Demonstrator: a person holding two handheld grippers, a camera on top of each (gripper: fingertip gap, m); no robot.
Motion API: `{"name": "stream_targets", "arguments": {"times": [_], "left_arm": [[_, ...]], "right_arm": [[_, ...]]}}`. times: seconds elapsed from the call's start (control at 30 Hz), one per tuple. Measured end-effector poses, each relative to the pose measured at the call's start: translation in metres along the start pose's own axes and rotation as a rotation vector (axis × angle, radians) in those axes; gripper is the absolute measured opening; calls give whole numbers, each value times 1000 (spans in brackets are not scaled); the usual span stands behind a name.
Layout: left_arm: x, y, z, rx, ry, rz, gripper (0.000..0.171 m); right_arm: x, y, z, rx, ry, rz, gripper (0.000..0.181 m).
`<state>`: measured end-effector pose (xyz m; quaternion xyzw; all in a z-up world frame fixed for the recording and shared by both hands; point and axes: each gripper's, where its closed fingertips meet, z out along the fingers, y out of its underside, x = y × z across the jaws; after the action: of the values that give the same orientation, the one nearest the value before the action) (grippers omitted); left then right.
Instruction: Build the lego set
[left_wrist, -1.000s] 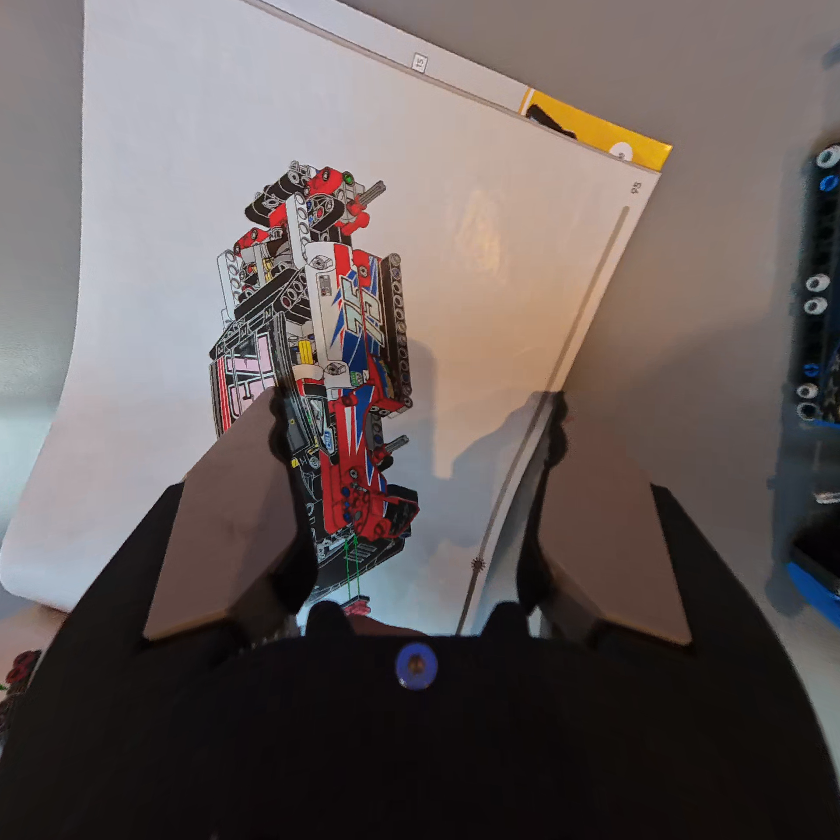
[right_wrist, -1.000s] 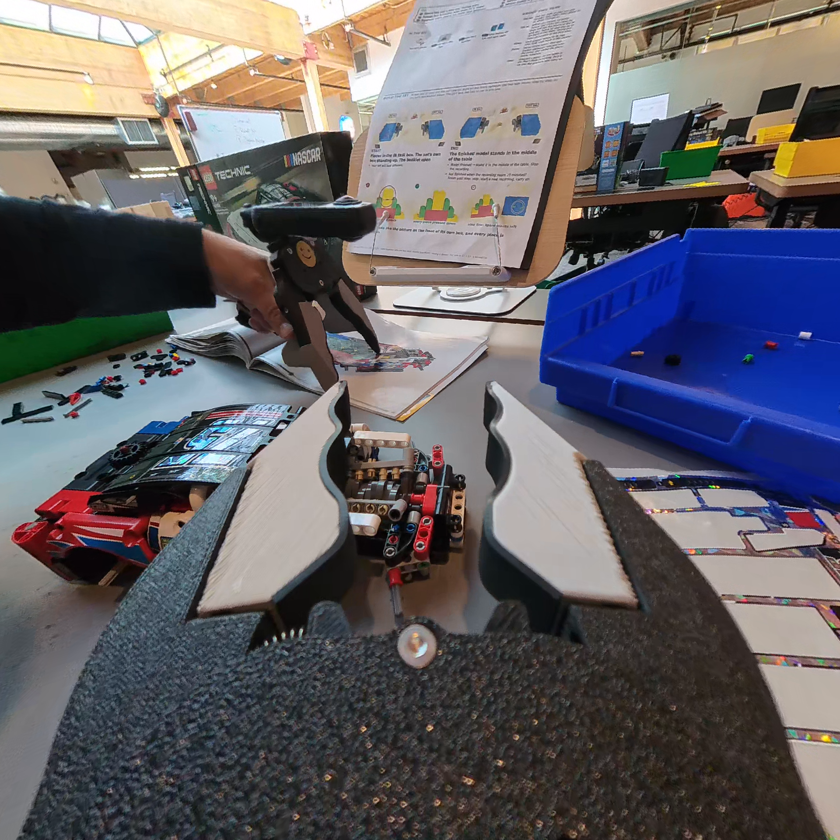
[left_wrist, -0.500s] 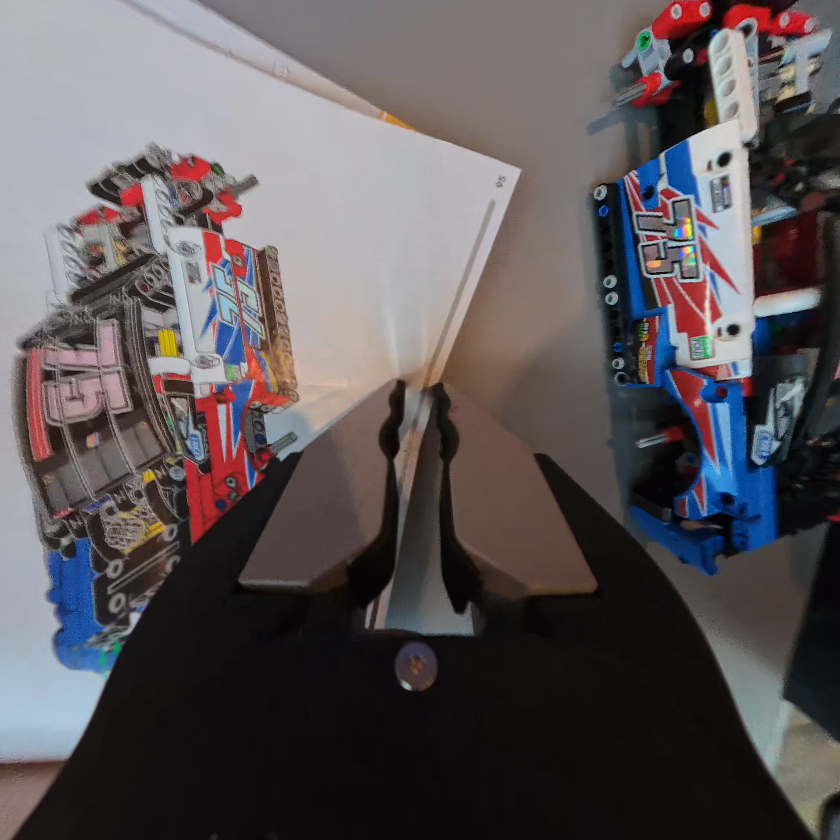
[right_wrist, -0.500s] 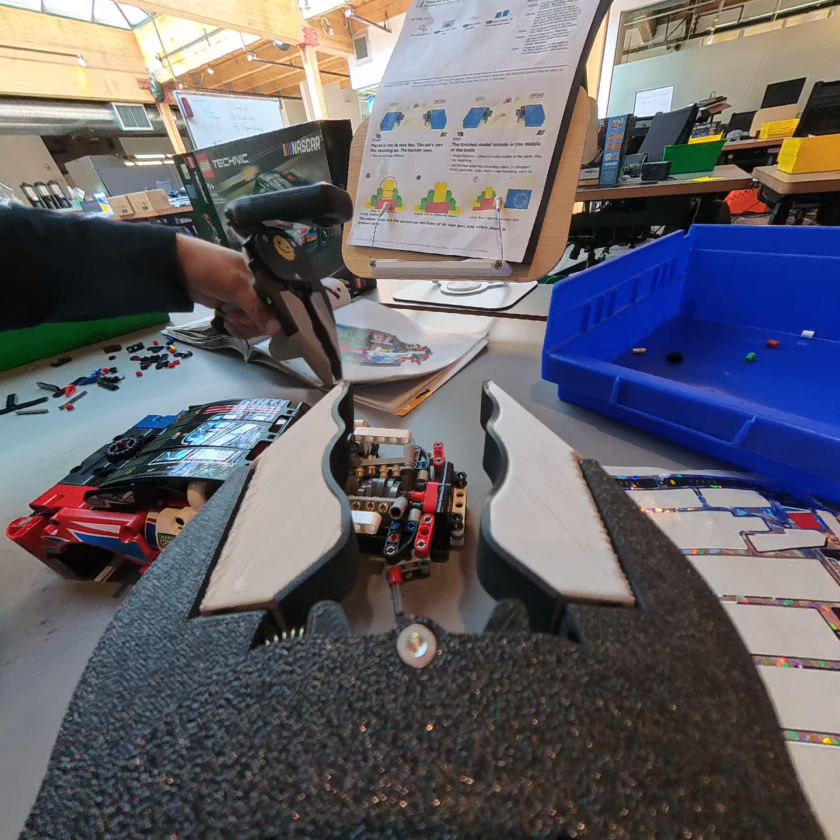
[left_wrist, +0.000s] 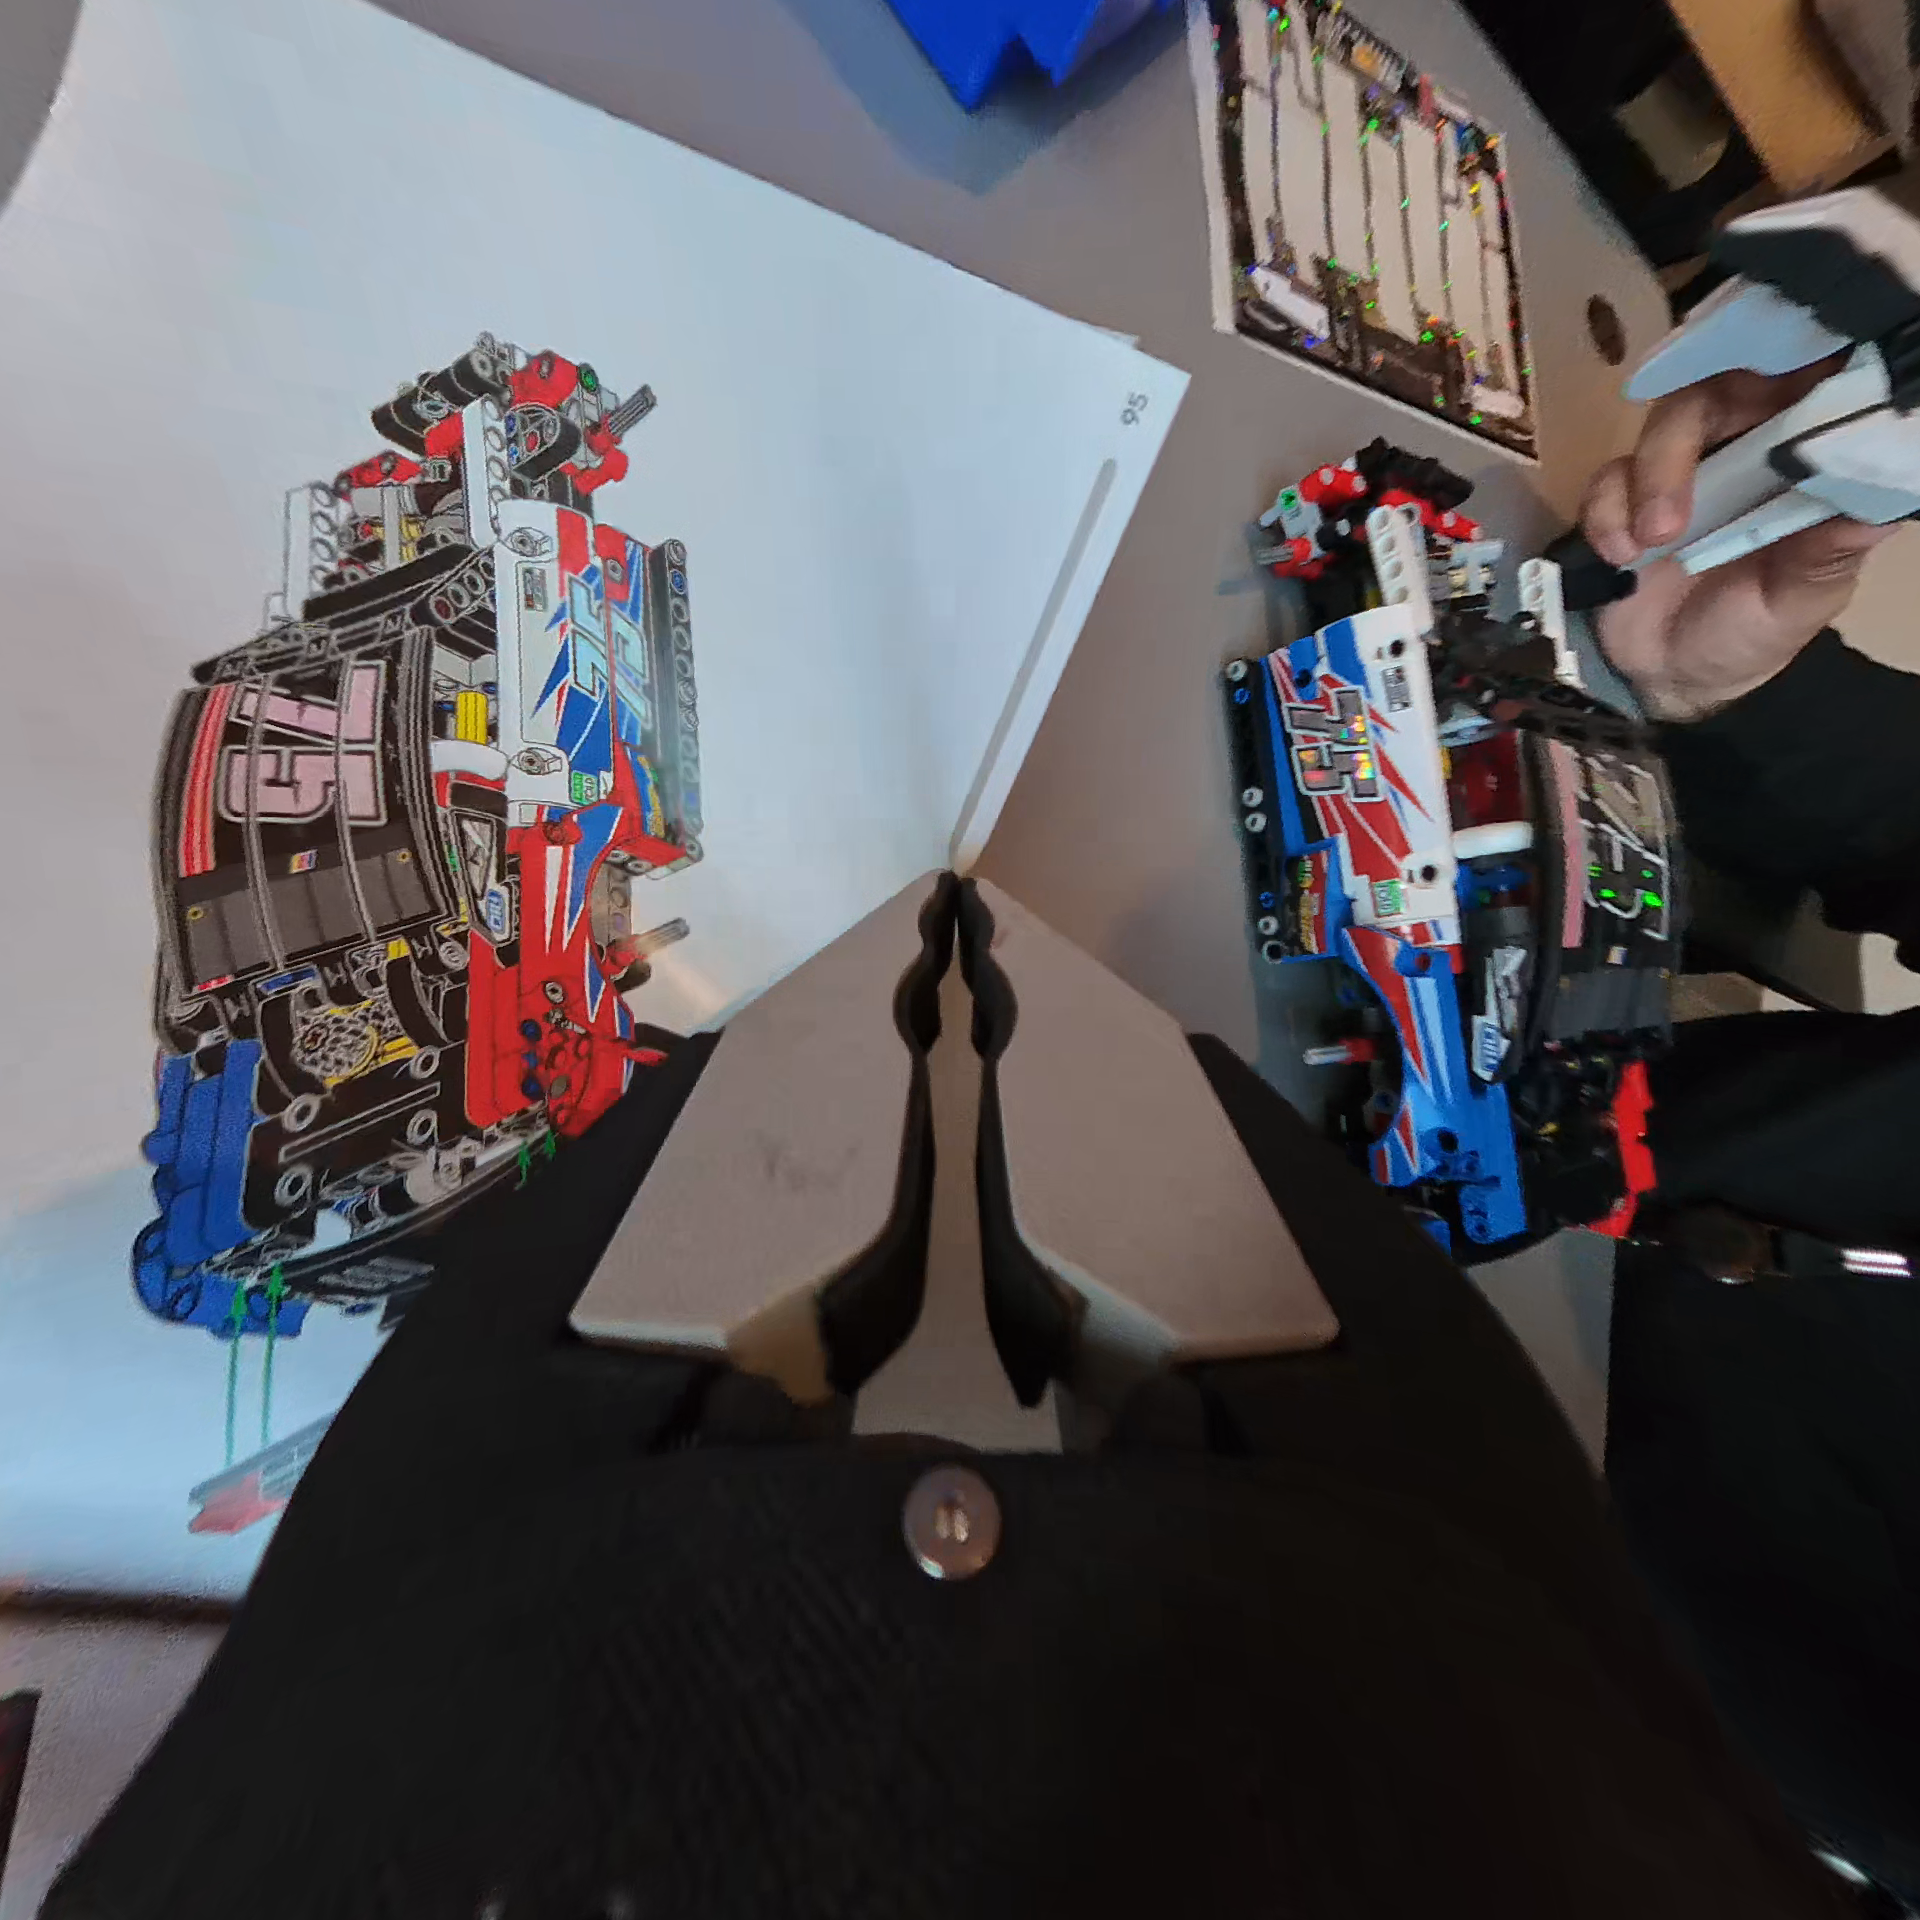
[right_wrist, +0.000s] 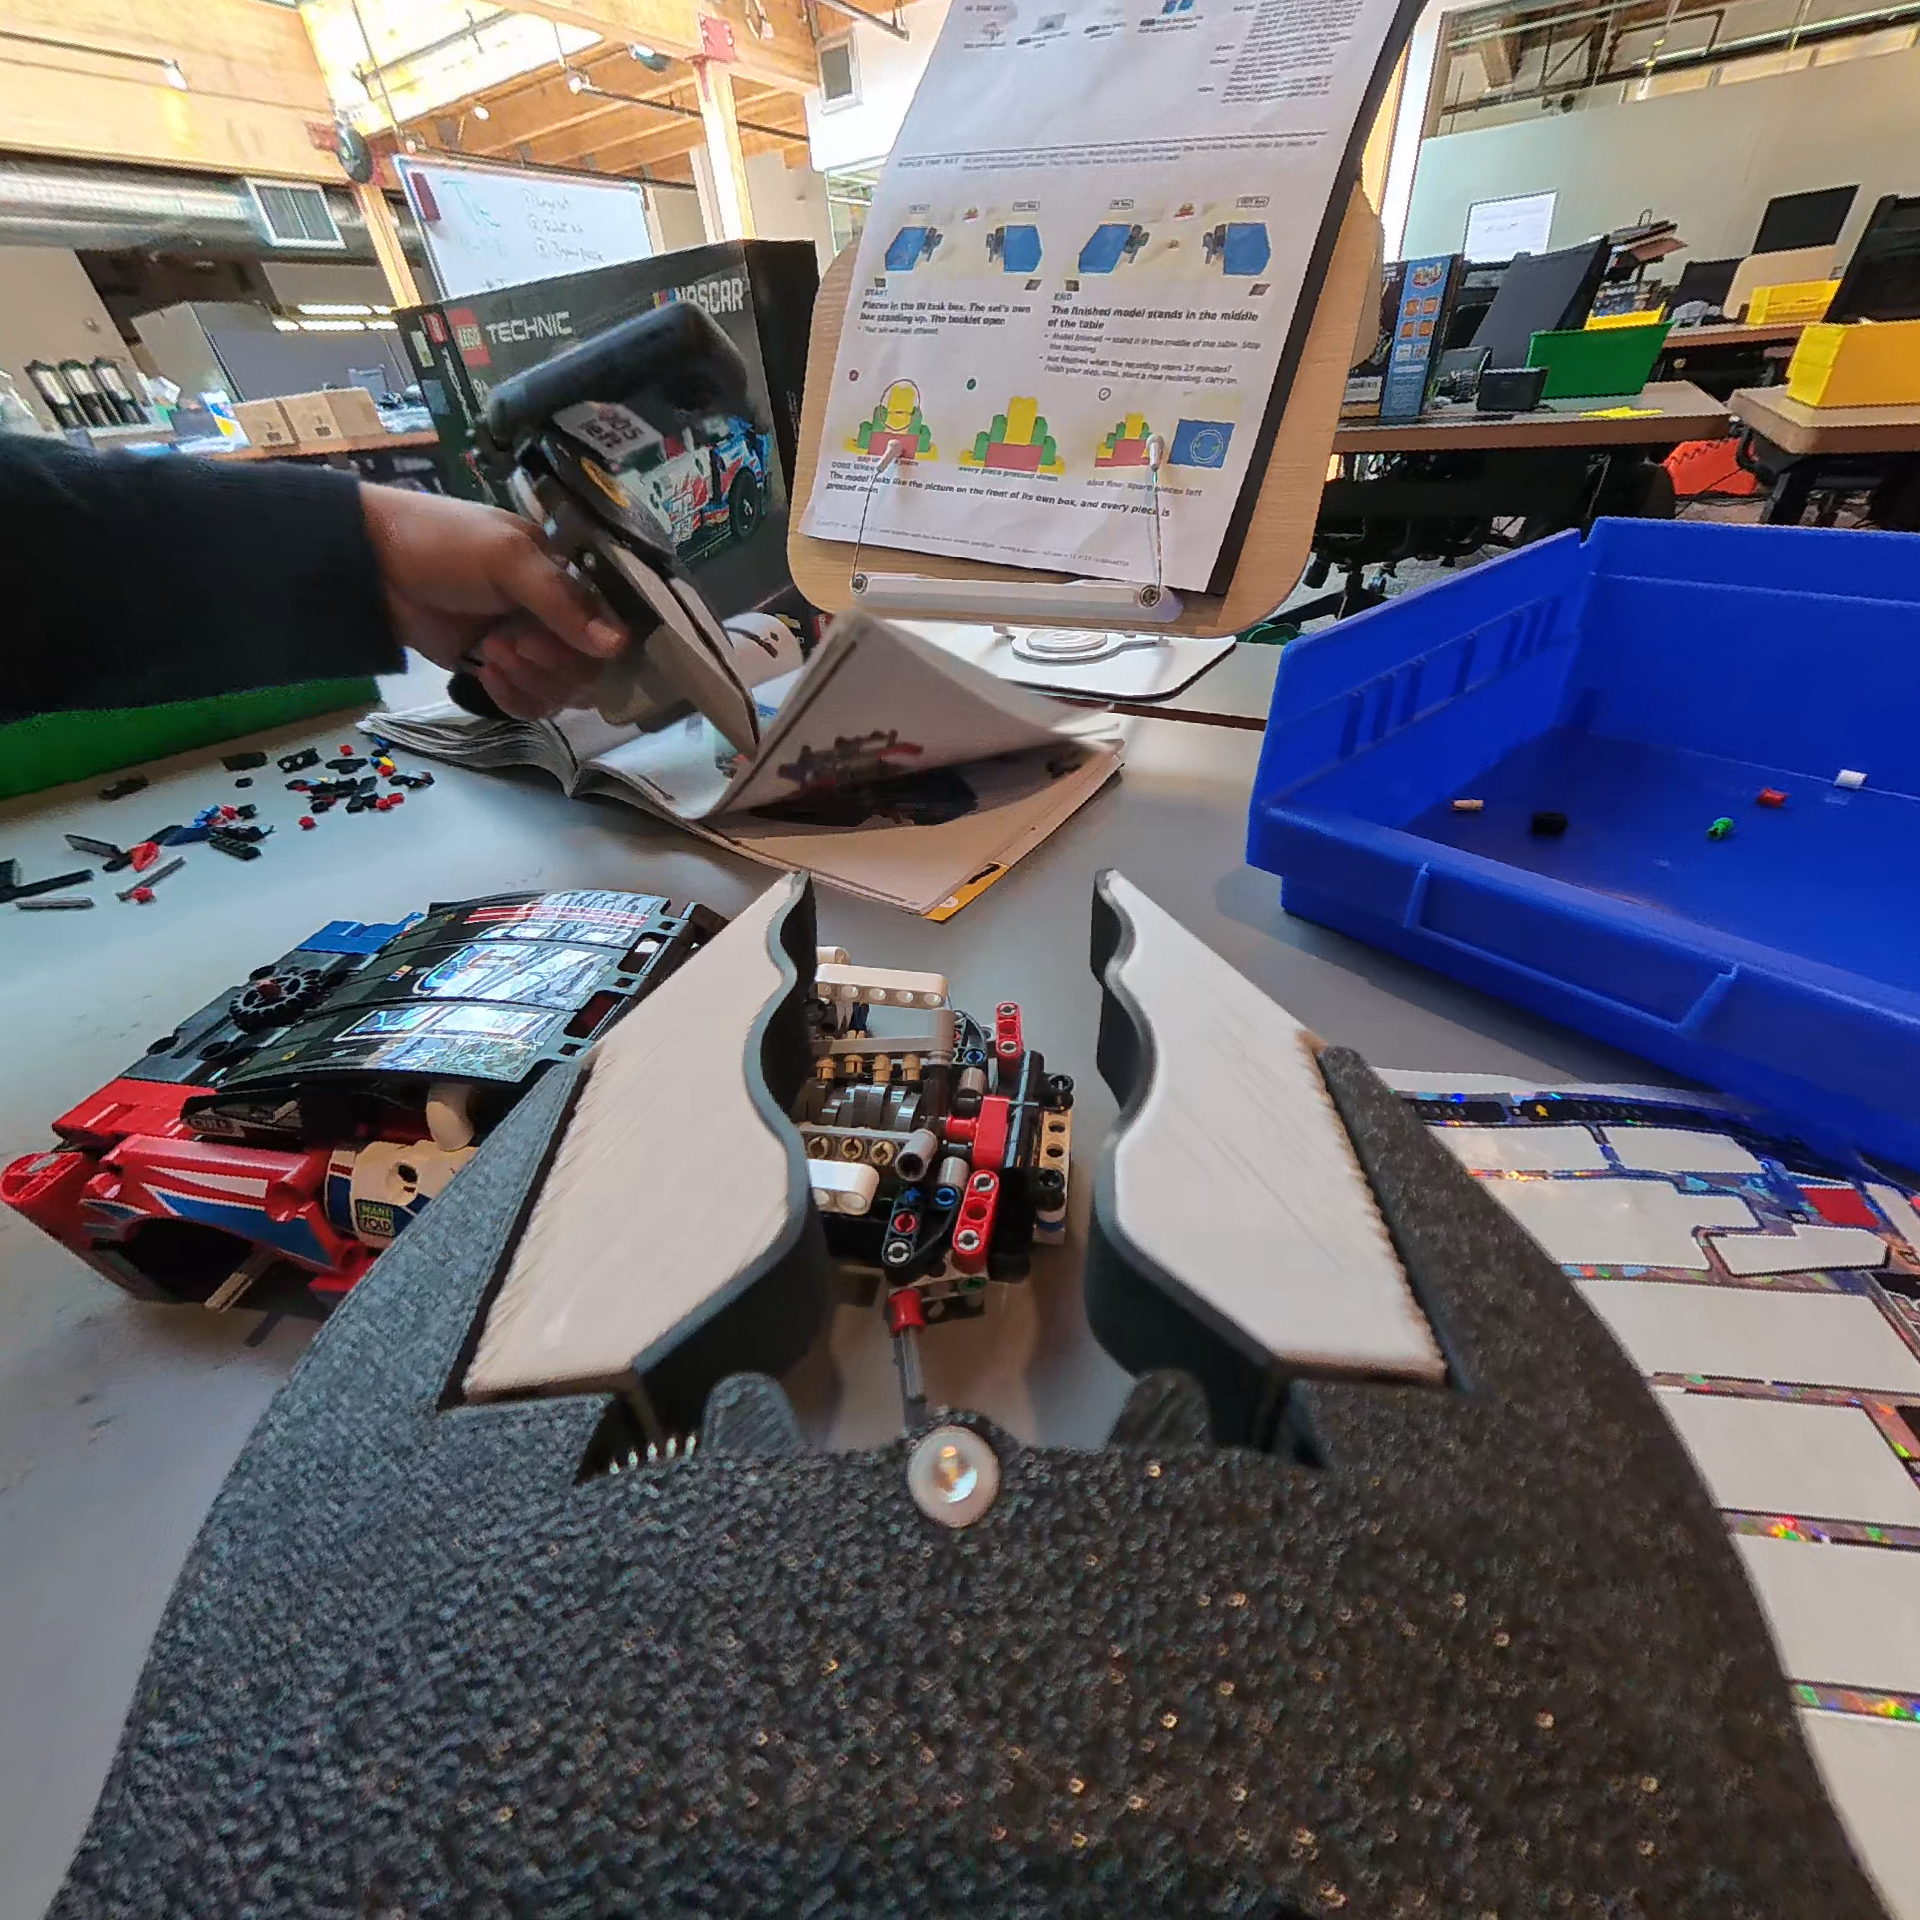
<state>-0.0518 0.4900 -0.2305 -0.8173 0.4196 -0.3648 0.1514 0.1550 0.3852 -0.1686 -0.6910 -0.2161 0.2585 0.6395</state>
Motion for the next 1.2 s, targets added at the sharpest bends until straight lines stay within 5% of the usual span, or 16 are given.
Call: {"name": "stream_targets", "arguments": {"times": [0.47, 0.93, 1.2], "left_arm": [[-6, -3, -63, 164, -27, -30, 0], [-26, 74, -217, 394, -297, -136, 0], [-30, 105, -230, 400, -319, -189, 0]], "right_arm": [[-5, 4, 3, -30, -8, -43, 51], [-8, 3, 3, -22, -19, -46, 49], [-8, 4, 3, -26, -17, -54, 49]]}}
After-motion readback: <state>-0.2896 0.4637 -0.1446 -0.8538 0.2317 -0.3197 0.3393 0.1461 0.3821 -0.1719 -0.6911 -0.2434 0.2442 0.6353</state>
